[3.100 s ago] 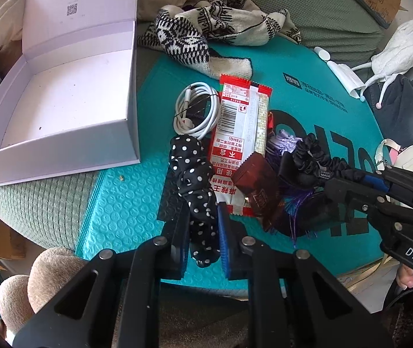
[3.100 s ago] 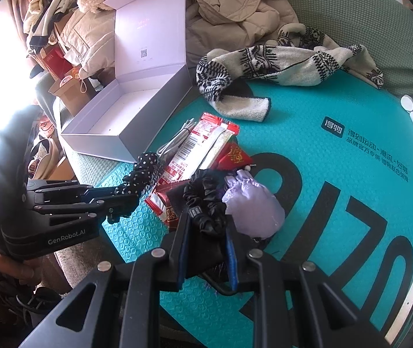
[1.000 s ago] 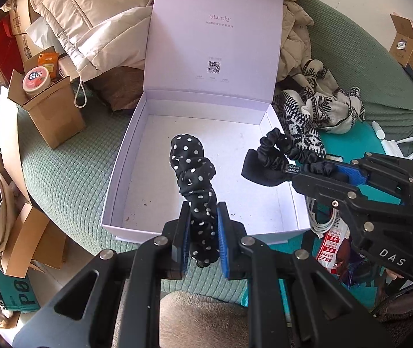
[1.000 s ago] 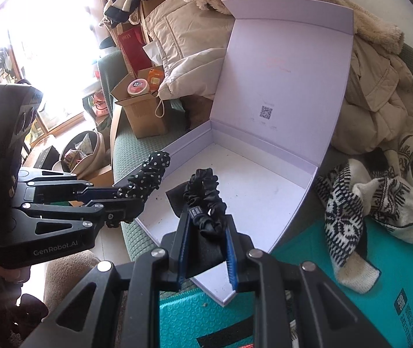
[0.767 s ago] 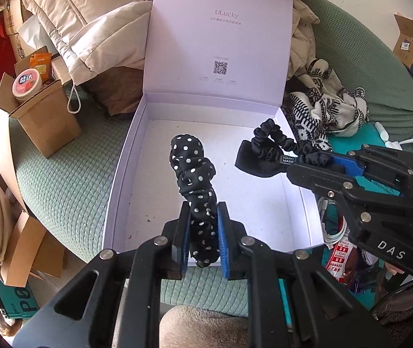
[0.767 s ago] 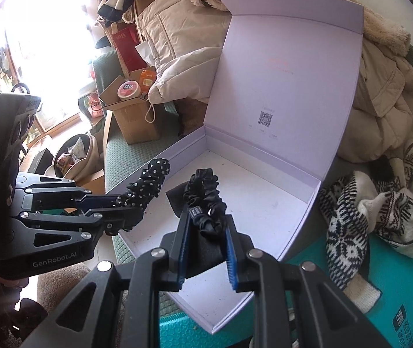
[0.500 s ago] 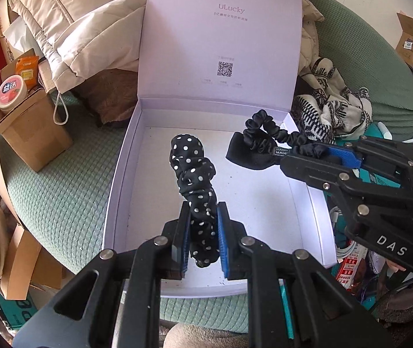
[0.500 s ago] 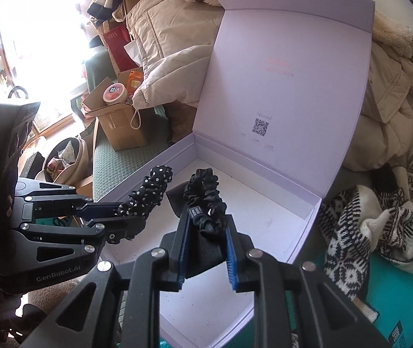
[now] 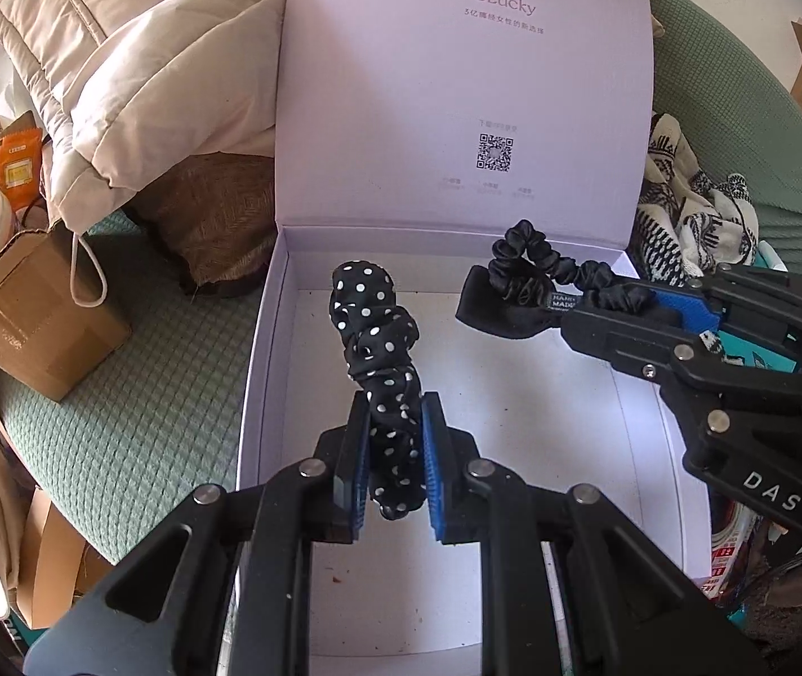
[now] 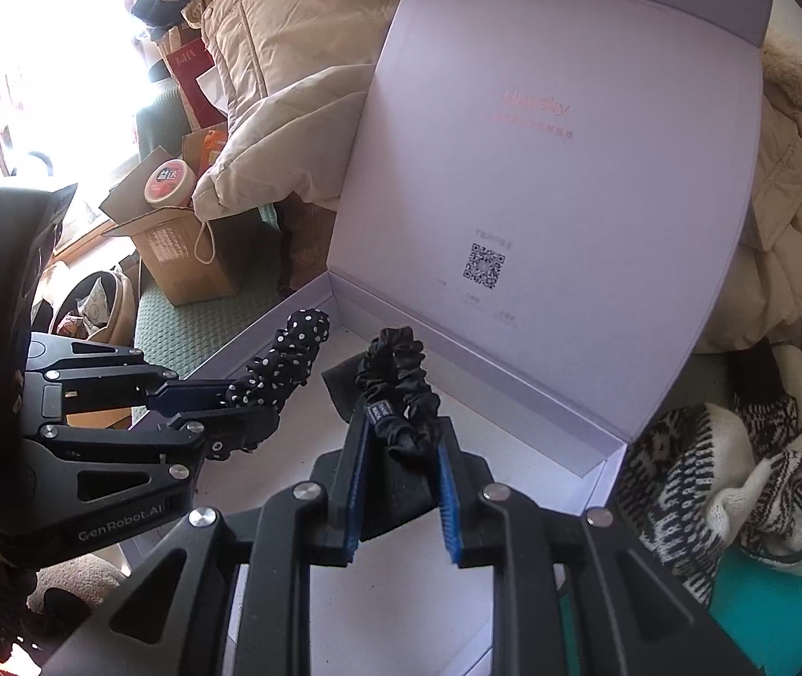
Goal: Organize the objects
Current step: 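Carry both hair ties into the open white box with both tools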
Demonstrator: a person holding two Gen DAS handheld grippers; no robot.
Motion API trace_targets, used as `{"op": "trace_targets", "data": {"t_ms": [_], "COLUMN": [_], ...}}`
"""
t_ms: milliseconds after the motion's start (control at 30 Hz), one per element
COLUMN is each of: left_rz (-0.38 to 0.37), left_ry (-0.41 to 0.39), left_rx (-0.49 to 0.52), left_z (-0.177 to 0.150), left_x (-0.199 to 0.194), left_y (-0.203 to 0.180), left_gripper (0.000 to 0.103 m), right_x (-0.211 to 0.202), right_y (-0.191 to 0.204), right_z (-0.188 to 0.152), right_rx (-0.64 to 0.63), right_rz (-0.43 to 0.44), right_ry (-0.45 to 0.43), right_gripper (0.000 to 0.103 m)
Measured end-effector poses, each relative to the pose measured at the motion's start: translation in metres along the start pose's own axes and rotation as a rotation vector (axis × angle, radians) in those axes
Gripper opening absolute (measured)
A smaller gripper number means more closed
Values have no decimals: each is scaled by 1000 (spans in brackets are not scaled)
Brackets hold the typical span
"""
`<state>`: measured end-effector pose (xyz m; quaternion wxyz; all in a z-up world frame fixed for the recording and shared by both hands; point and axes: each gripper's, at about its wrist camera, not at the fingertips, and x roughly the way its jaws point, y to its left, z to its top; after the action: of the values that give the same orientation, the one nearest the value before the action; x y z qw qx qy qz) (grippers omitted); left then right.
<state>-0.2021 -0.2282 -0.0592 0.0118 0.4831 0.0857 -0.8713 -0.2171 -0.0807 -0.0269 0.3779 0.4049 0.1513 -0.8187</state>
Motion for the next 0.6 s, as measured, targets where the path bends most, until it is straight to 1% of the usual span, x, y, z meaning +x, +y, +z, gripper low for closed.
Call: {"op": "trace_targets", "data": {"t_ms": [100,267,600], "left_rz": [12,11,3], "left_ry": [3,13,36], "left_rx": [13,28,28], "left_z": [9,19,30], "left_x": [9,25,51], "left_y": [1,1,2], "left_gripper": [15,15,16], "right_x": [10,24,42], "right_y": [-3,-8,-12], "right_z": [3,8,10], "right_rx": [0,6,0], "right_rz": [-10,-20,-61], "right_ry": [16,33,64], "right_gripper": [21,21,22]}}
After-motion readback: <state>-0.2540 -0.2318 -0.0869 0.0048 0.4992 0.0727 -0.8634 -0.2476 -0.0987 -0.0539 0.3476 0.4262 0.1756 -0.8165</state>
